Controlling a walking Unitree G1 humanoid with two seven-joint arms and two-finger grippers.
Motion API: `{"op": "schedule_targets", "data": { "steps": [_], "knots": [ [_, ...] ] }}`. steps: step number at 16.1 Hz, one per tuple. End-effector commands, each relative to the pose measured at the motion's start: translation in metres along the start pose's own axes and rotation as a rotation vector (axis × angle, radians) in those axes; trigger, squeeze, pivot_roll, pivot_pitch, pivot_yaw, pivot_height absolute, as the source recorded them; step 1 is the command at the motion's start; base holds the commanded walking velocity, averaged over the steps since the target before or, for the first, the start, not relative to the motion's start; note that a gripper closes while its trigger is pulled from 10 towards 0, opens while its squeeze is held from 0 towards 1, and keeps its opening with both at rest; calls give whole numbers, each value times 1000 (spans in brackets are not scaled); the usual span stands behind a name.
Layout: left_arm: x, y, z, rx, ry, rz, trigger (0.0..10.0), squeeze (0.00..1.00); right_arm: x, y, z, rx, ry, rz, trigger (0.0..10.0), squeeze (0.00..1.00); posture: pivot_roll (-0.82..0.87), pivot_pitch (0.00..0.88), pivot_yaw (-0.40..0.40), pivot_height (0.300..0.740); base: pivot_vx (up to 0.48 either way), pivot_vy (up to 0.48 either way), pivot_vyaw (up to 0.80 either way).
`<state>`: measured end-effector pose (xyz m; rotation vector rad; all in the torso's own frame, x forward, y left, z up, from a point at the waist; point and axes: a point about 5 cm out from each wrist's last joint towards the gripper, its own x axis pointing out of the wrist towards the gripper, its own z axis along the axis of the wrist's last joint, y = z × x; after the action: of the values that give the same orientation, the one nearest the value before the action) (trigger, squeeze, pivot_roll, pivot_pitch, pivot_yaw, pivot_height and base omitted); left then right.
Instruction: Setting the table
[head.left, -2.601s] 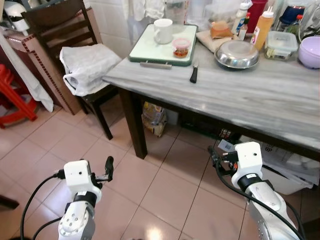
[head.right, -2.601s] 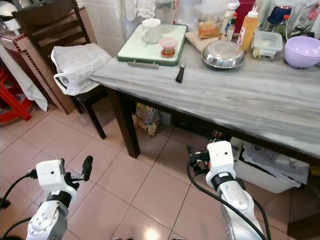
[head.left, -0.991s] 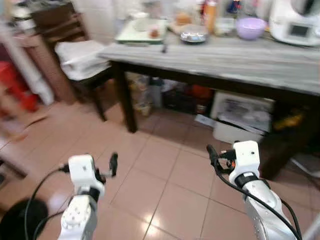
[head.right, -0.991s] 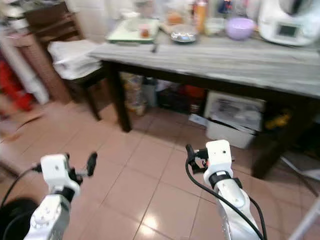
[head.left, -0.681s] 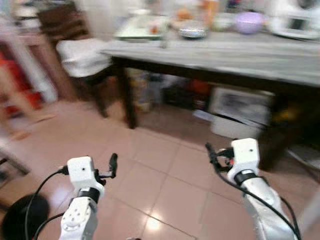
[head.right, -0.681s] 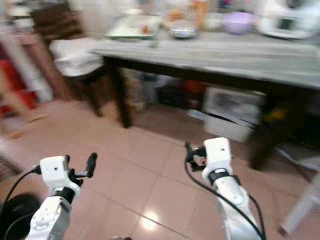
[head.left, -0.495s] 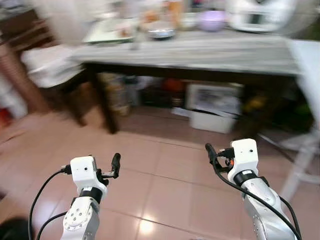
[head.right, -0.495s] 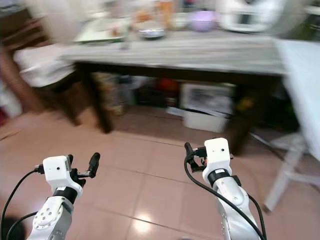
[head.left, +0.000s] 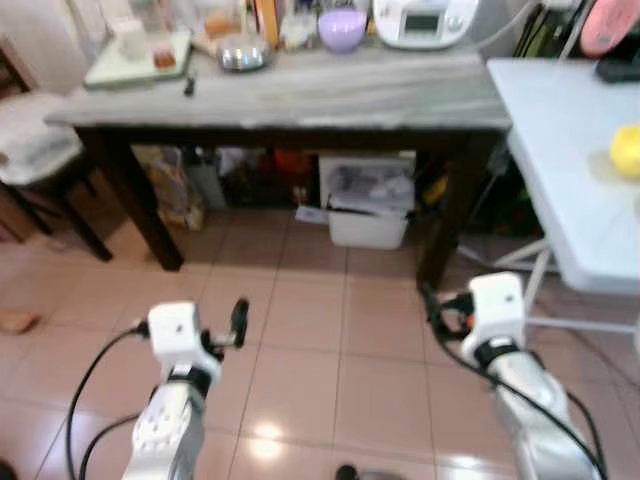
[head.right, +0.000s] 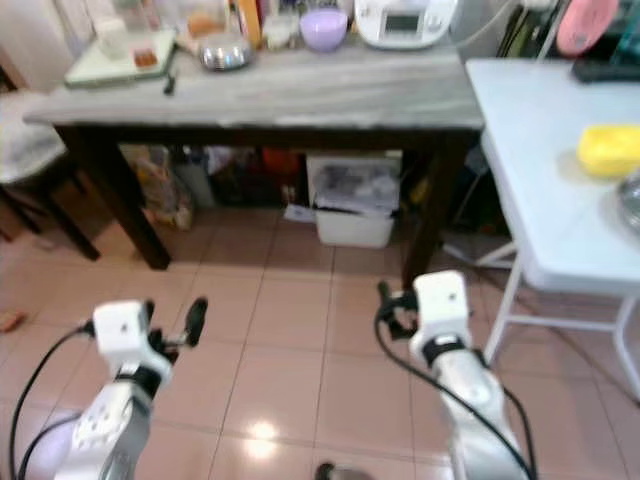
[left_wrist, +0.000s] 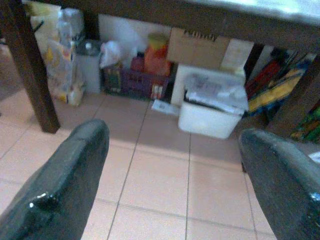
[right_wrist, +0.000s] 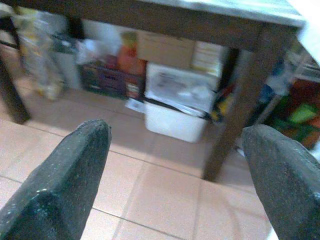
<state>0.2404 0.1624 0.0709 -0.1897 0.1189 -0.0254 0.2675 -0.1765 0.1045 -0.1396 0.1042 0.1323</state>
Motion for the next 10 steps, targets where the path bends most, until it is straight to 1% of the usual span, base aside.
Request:
{"op": "schedule_targets", "data": {
  "steps": [1,5,7,8,9,10],
  "knots": [
    [-1,4,-1,-3,8,16,10000,0,2,2,5,-5,-16,12,10000,0,-109,115,79,740,0,-319,0],
    [-1,4,-1,-2,12,13,10000,0,2,4,9,-3,-31,13,10000,0,-110,116,83,740,0,-322,0],
    [-1,4,-1,-1,12,10,10000,0,1,6,17,-26,-66,14,10000,0,-111,119,85,740,0,-317,0],
    [-2,4,-1,-1,12,9,10000,0,1,7,23,-39,-89,15,10000,0,-112,120,86,740,0,-319,0],
    [-1,3,3,-3,4,6,10000,0,0,8,37,-94,-158,12,10000,0,-112,120,86,740,0,-322,0],
    [-1,3,5,-3,-1,4,10000,0,-1,7,41,-102,-174,7,10000,0,-112,120,86,740,0,-322,0]
  ]
}}
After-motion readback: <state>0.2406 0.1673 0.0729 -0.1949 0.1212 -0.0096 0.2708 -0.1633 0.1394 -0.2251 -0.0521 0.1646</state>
